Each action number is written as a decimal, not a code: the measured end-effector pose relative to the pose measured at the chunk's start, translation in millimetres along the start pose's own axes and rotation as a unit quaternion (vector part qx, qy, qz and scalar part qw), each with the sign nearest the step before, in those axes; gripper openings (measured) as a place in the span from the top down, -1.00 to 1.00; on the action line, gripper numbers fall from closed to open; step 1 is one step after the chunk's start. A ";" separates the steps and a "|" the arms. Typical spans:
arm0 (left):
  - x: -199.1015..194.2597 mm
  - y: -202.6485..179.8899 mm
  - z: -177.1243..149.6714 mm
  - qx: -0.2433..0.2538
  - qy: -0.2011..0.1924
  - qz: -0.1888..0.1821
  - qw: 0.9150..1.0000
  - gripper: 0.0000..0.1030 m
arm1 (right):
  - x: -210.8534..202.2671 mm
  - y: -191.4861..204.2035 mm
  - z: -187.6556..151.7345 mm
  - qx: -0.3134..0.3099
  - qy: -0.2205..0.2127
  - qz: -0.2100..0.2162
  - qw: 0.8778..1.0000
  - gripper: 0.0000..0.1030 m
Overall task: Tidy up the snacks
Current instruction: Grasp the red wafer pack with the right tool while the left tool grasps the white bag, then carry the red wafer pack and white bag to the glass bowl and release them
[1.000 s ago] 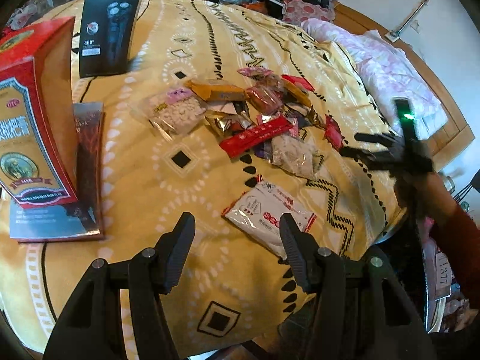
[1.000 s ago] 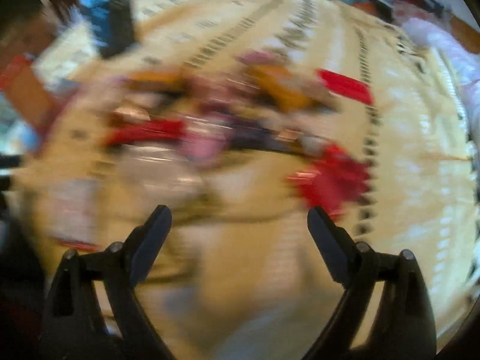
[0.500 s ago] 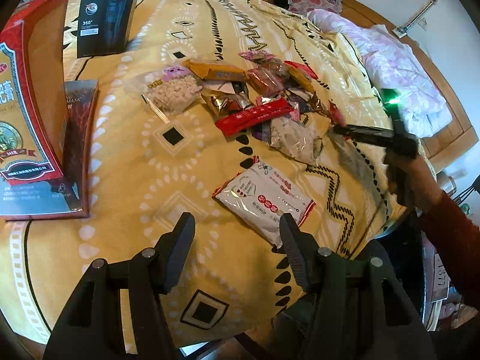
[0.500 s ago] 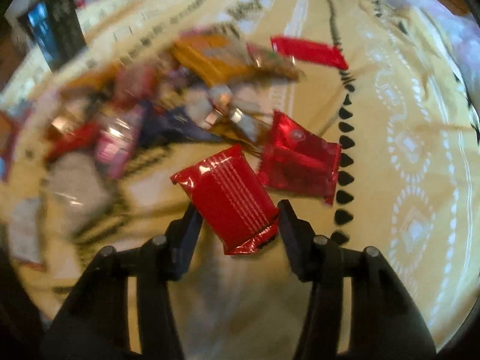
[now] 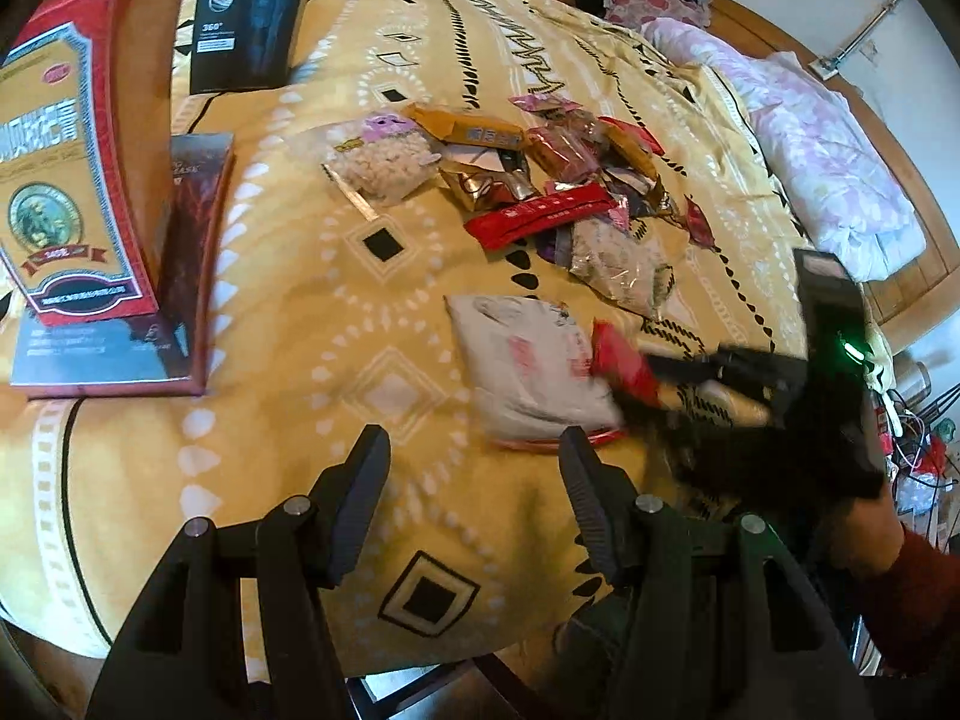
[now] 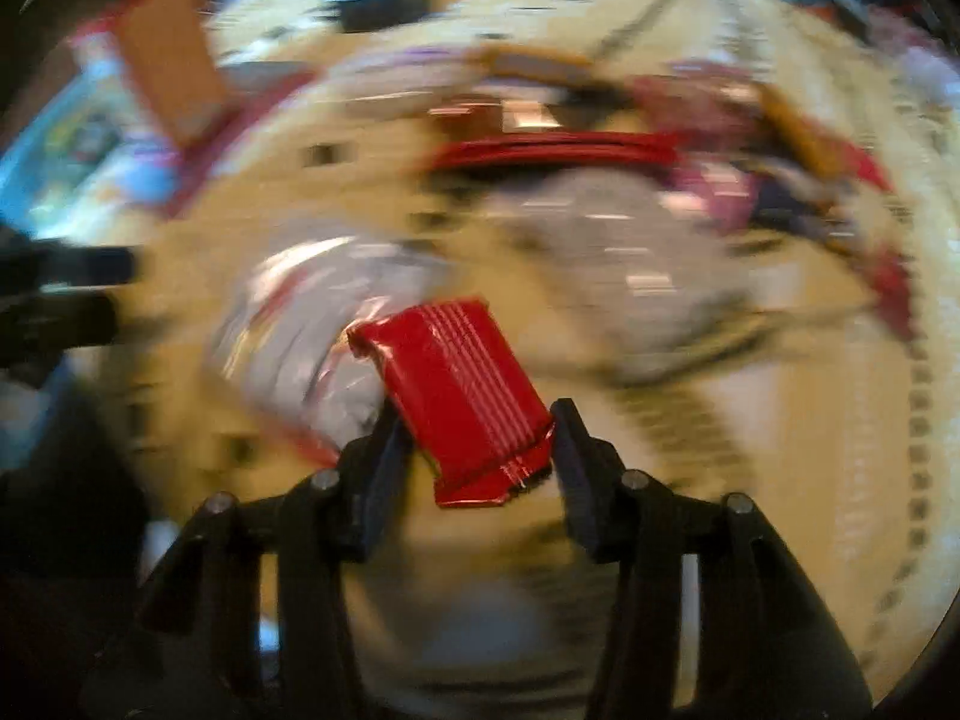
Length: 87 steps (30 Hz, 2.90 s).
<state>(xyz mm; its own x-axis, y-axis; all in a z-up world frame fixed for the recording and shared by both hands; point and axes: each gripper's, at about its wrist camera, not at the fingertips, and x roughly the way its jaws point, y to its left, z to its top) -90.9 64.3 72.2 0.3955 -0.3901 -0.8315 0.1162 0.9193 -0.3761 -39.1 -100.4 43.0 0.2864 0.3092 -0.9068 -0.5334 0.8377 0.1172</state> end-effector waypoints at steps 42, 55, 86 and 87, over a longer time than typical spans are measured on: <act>75.5 -26.8 25.3 0.084 0.060 0.077 0.992 -0.44 | 29.1 -13.2 36.7 -0.255 0.107 0.039 0.960 -0.04; 71.6 -38.1 31.2 0.096 0.057 0.095 0.989 -0.42 | 19.9 -31.7 48.0 -0.067 0.109 0.066 0.990 0.20; -312.0 217.0 70.6 -0.119 -0.249 0.247 0.929 -0.42 | -106.7 173.8 290.3 -0.113 -0.117 0.188 0.969 0.20; -320.4 233.4 65.7 -0.134 -0.251 0.252 0.925 -0.42 | -101.7 193.9 299.6 -0.122 -0.114 0.196 0.966 0.20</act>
<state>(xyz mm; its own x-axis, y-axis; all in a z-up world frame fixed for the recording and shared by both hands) -130.6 407.2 277.7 0.7194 0.2201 -0.6587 -0.4012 0.9059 -0.1355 66.8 165.4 279.2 0.1762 0.6957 -0.6964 -0.8008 0.5127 0.3095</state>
